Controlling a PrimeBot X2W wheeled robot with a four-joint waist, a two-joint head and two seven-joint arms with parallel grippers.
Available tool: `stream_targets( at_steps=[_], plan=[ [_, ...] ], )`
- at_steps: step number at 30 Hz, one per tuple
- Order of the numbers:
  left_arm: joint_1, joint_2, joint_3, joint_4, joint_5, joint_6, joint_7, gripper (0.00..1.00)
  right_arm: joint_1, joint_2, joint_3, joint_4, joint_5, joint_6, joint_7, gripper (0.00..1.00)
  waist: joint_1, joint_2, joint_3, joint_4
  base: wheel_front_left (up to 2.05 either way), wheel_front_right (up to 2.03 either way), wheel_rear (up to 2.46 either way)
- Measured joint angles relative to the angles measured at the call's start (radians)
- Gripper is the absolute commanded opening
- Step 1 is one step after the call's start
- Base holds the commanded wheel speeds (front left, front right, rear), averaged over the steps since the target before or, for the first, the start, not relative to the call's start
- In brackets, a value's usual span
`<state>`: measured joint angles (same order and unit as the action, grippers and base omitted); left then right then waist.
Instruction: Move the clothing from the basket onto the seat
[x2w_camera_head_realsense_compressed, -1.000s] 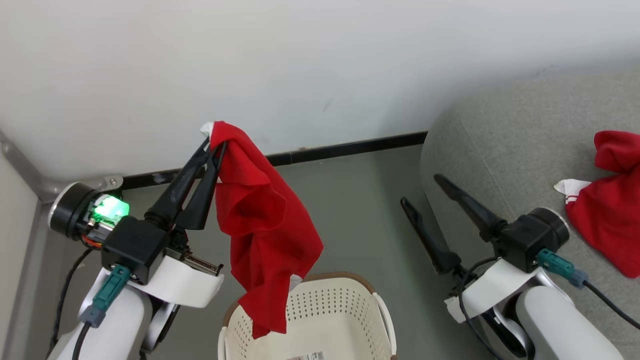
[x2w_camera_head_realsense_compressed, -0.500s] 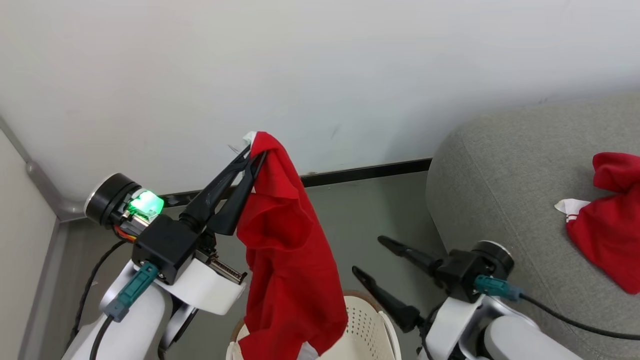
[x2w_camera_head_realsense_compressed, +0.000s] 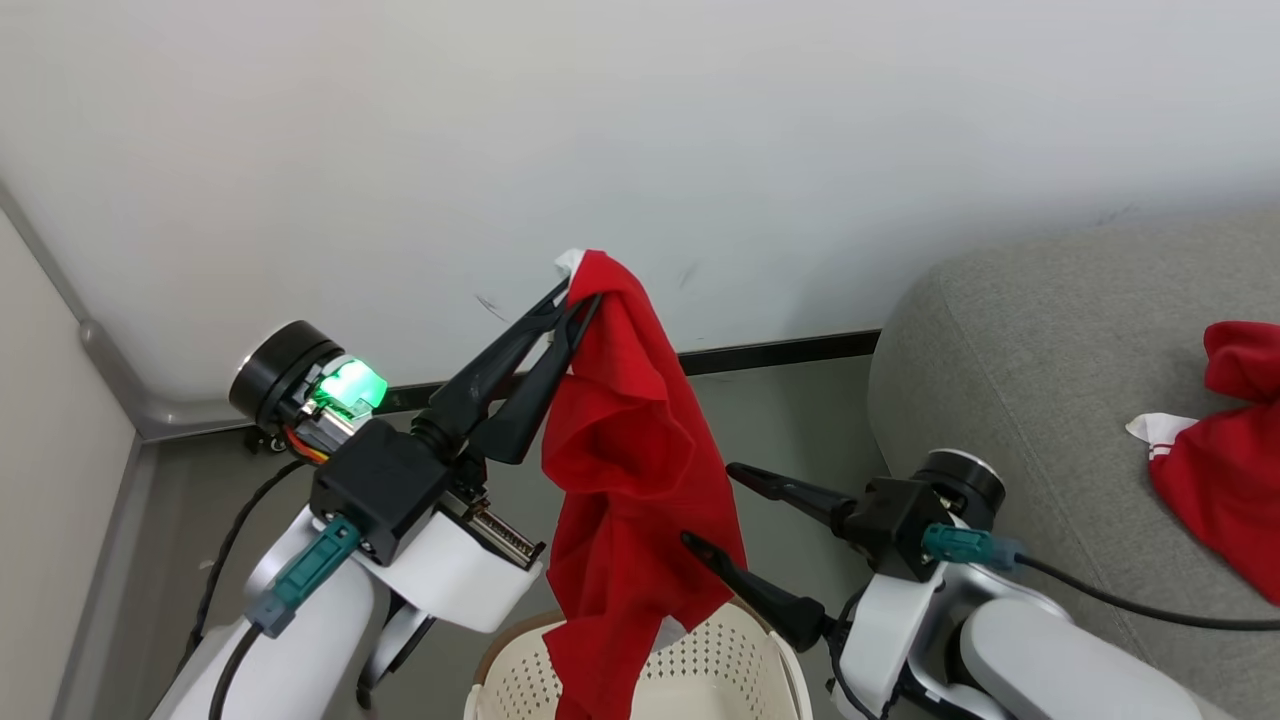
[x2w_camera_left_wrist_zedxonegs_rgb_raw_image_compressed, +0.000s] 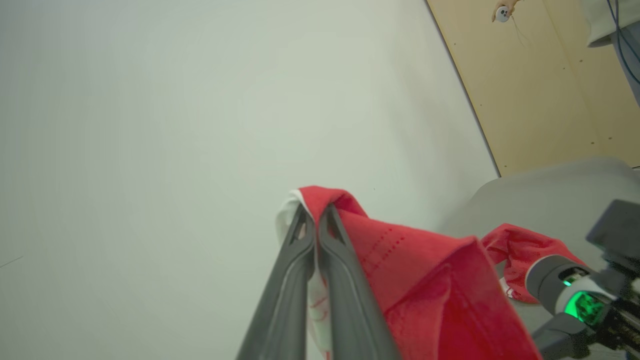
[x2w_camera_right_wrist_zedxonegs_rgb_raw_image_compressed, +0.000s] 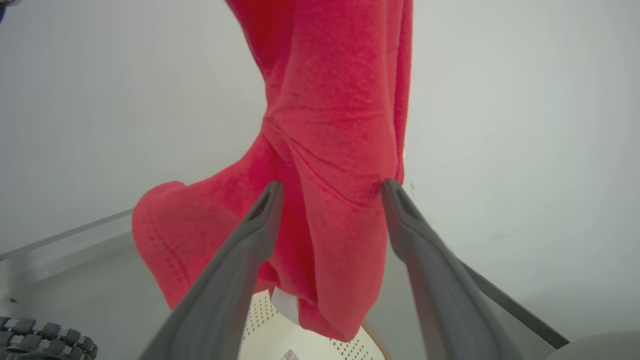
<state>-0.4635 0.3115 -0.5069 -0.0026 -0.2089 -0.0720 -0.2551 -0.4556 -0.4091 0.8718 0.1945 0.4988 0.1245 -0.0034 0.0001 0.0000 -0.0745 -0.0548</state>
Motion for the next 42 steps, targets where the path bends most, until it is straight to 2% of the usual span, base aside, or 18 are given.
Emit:
stream_targets(
  at_steps=[12,17,20,21,22,23,24,25,34,42],
  plan=[
    [-0.038,-0.033,-0.047,0.005,0.000,-0.017,0.001,0.00,-0.115,-0.021,0.098,0.051,0.041,0.000,0.004,1.00,0.0000,0.0000,0.000,0.026,0.00,0.00,0.00],
    [-0.046,-0.044,-0.064,0.013,-0.008,-0.026,0.001,0.00,-0.124,0.018,0.205,0.059,0.099,0.000,0.012,1.00,0.0000,0.0000,0.004,0.039,0.00,0.00,0.00],
    [-0.054,-0.050,-0.067,0.016,-0.010,-0.026,0.001,0.00,-0.138,0.035,0.234,0.067,0.120,0.000,0.012,1.00,-0.0001,0.0000,0.007,0.046,0.00,0.00,0.00],
    [-0.055,-0.053,-0.068,0.017,-0.012,-0.026,0.001,0.00,-0.148,0.036,0.238,0.071,0.121,0.000,0.011,0.76,0.0000,0.0000,0.008,0.049,0.00,0.00,0.00],
    [-0.055,-0.054,-0.068,0.019,-0.016,-0.026,0.001,0.00,-0.159,0.035,0.243,0.074,0.124,0.000,0.009,0.47,0.0000,0.0000,0.009,0.051,0.00,0.00,0.00],
    [-0.055,-0.056,-0.068,0.021,-0.018,-0.026,0.001,0.00,-0.169,0.034,0.247,0.078,0.127,0.000,0.004,0.36,0.0000,0.0000,0.010,0.053,0.00,0.00,0.00],
    [-0.055,-0.056,-0.068,0.026,-0.019,-0.026,0.001,0.00,-0.177,0.033,0.252,0.081,0.127,0.000,-0.002,0.21,0.0000,0.0000,0.011,0.055,0.00,0.00,0.00],
    [-0.055,-0.056,-0.067,0.032,-0.021,-0.026,0.001,0.00,-0.185,0.030,0.259,0.083,0.128,0.000,-0.005,0.00,0.0000,0.0000,0.012,0.057,0.00,0.00,0.00],
    [-0.043,-0.035,-0.024,0.124,-0.055,-0.025,0.001,0.00,-0.201,-0.014,0.274,0.100,0.163,0.000,-0.057,0.00,-0.0001,0.0000,0.015,0.045,0.00,0.00,0.00],
    [0.023,-0.029,0.006,0.208,-0.106,-0.016,0.001,0.00,-0.173,-0.055,0.197,0.100,0.226,0.000,-0.126,0.00,-0.0001,0.0000,0.015,0.013,0.00,0.00,0.00]
  ],
)
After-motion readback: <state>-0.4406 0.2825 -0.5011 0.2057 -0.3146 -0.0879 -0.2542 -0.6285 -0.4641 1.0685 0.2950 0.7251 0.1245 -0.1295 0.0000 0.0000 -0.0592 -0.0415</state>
